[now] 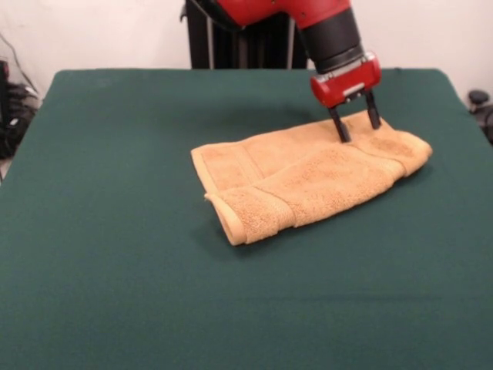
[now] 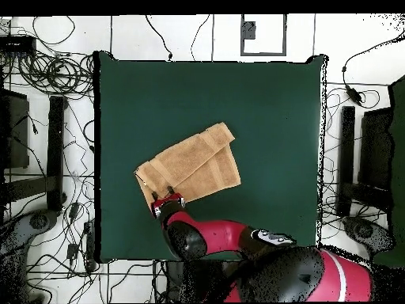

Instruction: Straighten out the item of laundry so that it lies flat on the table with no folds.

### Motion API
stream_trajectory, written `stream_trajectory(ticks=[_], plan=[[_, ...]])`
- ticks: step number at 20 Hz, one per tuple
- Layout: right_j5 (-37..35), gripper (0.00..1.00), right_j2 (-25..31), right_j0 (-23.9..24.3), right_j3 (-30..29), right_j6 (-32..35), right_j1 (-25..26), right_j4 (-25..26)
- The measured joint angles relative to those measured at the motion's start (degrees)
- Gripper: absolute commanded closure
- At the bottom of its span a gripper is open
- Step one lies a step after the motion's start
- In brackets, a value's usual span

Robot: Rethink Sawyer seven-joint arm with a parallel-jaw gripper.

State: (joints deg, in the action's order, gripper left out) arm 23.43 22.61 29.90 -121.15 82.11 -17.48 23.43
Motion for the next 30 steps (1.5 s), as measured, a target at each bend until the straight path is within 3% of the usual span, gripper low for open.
stream_trajectory(ticks=[30], plan=[[0.2, 0.00, 0.5, -3.5, 4.4, 0.0, 0.2, -0.6]])
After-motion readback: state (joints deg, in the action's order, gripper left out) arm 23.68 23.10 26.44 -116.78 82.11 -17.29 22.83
